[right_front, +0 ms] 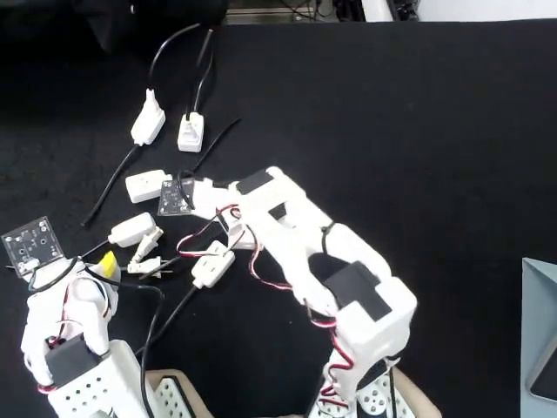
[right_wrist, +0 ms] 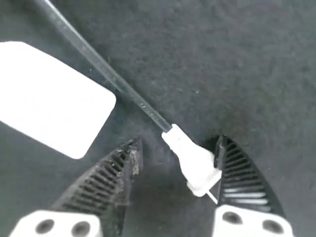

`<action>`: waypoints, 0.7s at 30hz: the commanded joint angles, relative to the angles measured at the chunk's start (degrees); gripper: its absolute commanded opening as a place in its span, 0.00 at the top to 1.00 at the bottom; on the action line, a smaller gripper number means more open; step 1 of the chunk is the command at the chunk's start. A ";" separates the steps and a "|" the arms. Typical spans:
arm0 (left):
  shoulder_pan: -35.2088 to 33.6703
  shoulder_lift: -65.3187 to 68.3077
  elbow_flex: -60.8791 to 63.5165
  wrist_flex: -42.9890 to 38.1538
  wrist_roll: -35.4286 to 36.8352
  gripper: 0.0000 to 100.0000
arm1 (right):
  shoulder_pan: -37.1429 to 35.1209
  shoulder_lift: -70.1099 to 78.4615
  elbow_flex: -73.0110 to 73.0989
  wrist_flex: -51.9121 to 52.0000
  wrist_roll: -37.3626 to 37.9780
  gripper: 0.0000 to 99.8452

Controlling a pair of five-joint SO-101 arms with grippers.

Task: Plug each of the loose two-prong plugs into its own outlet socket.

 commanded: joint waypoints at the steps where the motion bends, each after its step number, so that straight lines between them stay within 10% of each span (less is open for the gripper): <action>1: -0.04 -0.44 -0.22 -1.41 -0.44 0.71 | 4.04 3.12 -4.18 -0.44 0.62 0.77; 10: 0.04 -0.44 -0.22 -1.41 -0.44 0.71 | 6.42 4.70 -8.40 1.85 0.26 0.99; 21: 0.04 -0.44 0.22 -1.41 -0.44 0.71 | 6.51 -4.09 -15.08 21.54 -16.09 0.99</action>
